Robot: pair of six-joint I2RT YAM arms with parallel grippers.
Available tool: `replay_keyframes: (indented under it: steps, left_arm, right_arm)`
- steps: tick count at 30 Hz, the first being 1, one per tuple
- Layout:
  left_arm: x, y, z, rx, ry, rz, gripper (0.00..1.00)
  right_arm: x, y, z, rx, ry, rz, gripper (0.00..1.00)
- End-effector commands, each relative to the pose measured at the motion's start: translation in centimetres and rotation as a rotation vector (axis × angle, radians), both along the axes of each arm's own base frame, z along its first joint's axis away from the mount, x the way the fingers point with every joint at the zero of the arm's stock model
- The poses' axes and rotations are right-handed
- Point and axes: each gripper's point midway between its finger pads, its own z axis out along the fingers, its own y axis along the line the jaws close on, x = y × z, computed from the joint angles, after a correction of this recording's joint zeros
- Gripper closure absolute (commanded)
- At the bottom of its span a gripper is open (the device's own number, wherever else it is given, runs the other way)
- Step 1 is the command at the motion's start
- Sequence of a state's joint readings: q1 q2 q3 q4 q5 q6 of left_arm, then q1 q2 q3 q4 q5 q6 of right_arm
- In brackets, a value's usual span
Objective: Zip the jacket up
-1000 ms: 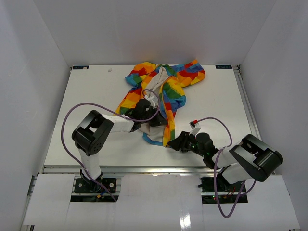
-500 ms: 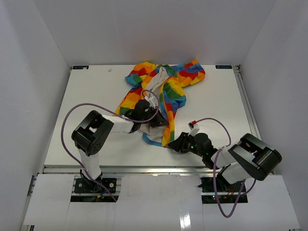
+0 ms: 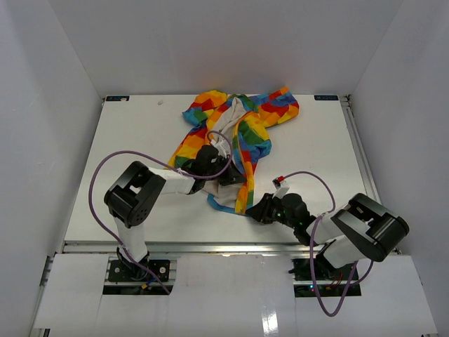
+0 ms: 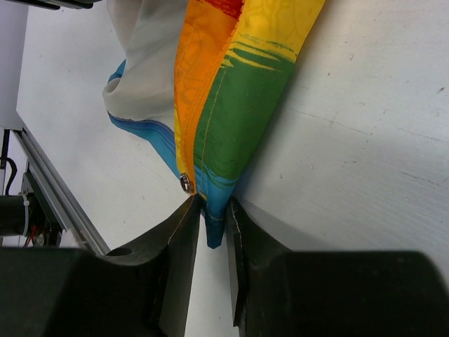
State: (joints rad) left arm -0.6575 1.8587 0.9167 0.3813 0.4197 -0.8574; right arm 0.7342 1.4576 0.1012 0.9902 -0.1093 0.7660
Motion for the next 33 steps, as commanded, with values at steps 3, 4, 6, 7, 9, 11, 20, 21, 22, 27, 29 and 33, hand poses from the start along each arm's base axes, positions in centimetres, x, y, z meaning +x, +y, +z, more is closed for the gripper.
replay_keyframes:
  steps: [3,4,6,7,9,11,20,21,22,27,29,33]
  left_arm:
    - [-0.7,-0.6,4.0,-0.108,-0.078,-0.046,1.00]
    - [-0.9,-0.7,4.5,-0.122,-0.088,-0.054,1.00]
    - [-1.3,-0.7,5.7,-0.151,-0.113,-0.072,1.00]
    - [-1.5,-0.7,6.4,-0.160,-0.124,-0.087,0.99]
    - [-1.6,-0.7,7.2,-0.160,-0.151,-0.102,0.90]
    - [-1.7,-0.1,7.8,-0.130,-0.169,-0.097,0.69]
    - [-1.2,4.6,9.1,0.065,-0.268,0.039,0.45]
    - [-1.1,5.3,9.2,0.083,-0.277,0.059,0.44]
    - [-1.1,5.9,9.5,0.095,-0.291,0.078,0.44]
    - [-1.1,8.9,10.6,0.144,-0.351,0.157,0.41]
    - [-0.7,10.2,10.1,0.173,-0.355,0.193,0.41]
    - [0.1,12.1,8.9,0.200,-0.343,0.232,0.41]
  right_arm:
    - [-1.4,-1.2,-3.0,-0.129,0.033,0.047,0.82]
    - [-1.3,-1.0,-2.7,-0.121,0.012,0.058,0.85]
    - [-0.9,-0.3,-1.8,-0.090,-0.031,0.077,0.92]
    - [-0.8,0.1,-1.3,-0.073,-0.050,0.089,0.92]
    - [-0.2,1.0,-0.1,-0.043,-0.106,0.115,0.92]
    - [0.3,1.3,0.8,-0.030,-0.157,0.121,0.92]
    - [3.2,2.0,6.7,-0.033,-0.468,0.122,0.92]
    - [3.4,2.0,7.4,-0.033,-0.497,0.118,0.92]
    - [3.6,1.9,8.1,-0.029,-0.524,0.112,0.92]
    - [3.6,1.0,10.5,-0.028,-0.601,0.085,0.92]
    - [3.6,0.7,11.2,-0.026,-0.628,0.076,0.92]
    - [3.2,0.1,11.9,-0.028,-0.691,0.074,0.92]
